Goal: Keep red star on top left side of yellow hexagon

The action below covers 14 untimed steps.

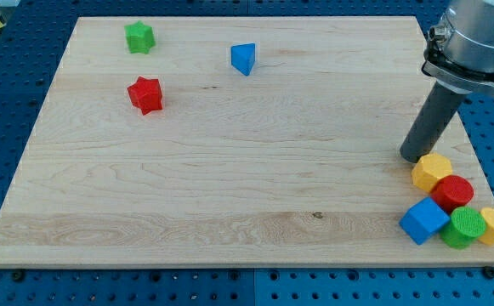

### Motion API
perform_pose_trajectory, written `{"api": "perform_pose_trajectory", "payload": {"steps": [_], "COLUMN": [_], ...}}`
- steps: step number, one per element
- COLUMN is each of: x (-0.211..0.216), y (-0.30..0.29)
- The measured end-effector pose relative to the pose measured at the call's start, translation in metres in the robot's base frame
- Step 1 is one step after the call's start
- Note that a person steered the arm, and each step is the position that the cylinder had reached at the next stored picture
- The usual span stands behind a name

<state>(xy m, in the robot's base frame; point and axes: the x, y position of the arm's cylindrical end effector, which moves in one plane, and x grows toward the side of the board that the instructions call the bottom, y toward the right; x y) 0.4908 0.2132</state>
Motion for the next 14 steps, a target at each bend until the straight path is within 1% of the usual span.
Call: {"api": "perform_pose_trajectory", "payload": {"steps": [1, 2, 3, 4, 5, 6, 7, 8, 9, 10, 11, 12, 13, 14], "x": [0.011, 0.008, -0.029, -0.053, -0.055, -0.055, -0.056, -0.073, -0.149, -0.162, -0.126, -0.098, -0.089, -0.091], "y": [0.009, 0.014, 0.007, -0.063, -0.157, -0.271, -0.366, -0.440, -0.435, -0.415, -0.407, -0.387, -0.360, -0.328]}}
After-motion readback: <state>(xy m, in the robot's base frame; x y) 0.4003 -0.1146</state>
